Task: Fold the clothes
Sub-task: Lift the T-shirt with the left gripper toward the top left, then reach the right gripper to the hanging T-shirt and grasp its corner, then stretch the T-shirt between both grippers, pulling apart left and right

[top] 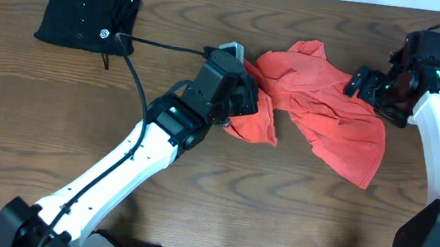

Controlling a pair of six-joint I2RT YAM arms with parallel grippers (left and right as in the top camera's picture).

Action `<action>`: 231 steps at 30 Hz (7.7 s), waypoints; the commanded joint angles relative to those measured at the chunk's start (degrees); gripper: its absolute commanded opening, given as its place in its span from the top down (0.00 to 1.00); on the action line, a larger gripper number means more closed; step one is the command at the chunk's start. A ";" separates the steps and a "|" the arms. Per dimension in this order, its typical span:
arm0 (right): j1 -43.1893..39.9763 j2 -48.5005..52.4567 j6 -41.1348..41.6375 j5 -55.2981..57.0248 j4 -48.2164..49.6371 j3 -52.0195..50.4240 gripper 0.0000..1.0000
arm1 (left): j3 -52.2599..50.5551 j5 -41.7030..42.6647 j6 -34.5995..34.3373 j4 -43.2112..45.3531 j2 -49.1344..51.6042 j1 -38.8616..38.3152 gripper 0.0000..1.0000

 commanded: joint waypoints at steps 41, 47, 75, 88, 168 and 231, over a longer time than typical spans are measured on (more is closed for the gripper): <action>2.03 0.11 -5.53 -15.30 0.31 0.04 0.01 | 31.12 -17.27 26.05 -14.62 -20.70 9.79 0.94; 2.05 -4.15 -5.66 -15.34 0.11 0.04 0.01 | 40.26 -17.22 27.23 -17.16 -14.49 9.77 0.94; 11.87 4.87 13.03 -40.15 21.11 -2.93 0.01 | 45.33 -17.03 28.11 -18.82 -15.17 9.62 0.94; 15.63 12.41 23.71 -57.27 23.65 -2.93 0.01 | 45.33 -17.05 29.22 -20.70 -14.21 9.62 0.94; 22.05 12.57 -36.20 -23.28 37.59 -2.95 0.01 | 45.33 -17.22 35.36 -11.61 -4.76 9.62 0.94; 15.58 -27.52 -30.01 10.32 23.80 -2.21 0.99 | 45.40 -13.35 34.99 -14.40 -13.18 8.52 0.94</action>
